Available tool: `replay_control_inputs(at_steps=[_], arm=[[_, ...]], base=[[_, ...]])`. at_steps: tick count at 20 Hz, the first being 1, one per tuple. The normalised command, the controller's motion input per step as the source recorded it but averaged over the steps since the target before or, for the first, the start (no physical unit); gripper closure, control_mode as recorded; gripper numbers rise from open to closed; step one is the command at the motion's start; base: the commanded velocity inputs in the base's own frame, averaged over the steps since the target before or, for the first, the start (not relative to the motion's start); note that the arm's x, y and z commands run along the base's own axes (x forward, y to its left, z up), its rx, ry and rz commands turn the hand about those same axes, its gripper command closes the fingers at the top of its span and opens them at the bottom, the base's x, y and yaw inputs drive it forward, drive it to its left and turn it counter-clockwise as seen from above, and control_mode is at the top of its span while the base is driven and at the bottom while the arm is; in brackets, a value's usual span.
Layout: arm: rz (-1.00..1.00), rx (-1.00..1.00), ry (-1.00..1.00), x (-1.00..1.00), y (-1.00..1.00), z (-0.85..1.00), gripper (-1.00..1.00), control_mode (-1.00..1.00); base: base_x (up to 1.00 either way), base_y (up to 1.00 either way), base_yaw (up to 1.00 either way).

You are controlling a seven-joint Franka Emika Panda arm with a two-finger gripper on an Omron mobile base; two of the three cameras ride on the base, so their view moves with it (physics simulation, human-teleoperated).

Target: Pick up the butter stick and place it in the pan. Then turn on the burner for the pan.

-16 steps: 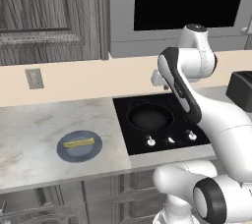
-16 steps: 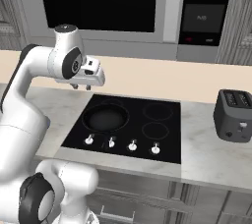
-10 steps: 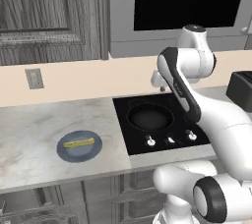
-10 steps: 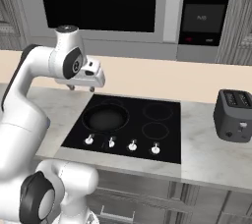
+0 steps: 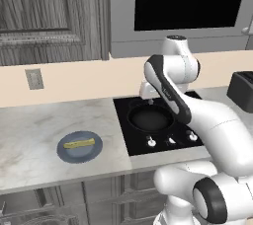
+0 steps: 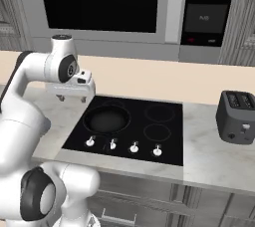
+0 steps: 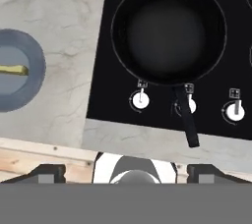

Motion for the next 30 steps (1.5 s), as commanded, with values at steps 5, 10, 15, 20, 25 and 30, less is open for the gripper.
replay_control_inputs(at_steps=[5,10,15,20,25,30], arm=[[0.17,0.00,0.05,0.00,0.75,-0.18,-1.00,-1.00],[0.18,0.00,0.00,0.00,0.65,-0.20,-1.00,-1.00],[0.15,0.00,0.02,0.00,0.56,-0.22,-1.00,-1.00],[0.12,0.00,0.01,0.00,0.48,-0.25,-1.00,-1.00],[0.08,0.00,0.02,0.00,0.27,-0.27,-1.00,-1.00],[0.08,0.00,0.05,0.00,0.20,-0.21,-1.00,-1.00]], base=[[0.00,0.00,0.00],[0.00,0.00,0.00],[0.00,0.00,0.00],[0.00,0.00,0.00],[0.00,0.00,0.00],[0.00,0.00,0.00]])
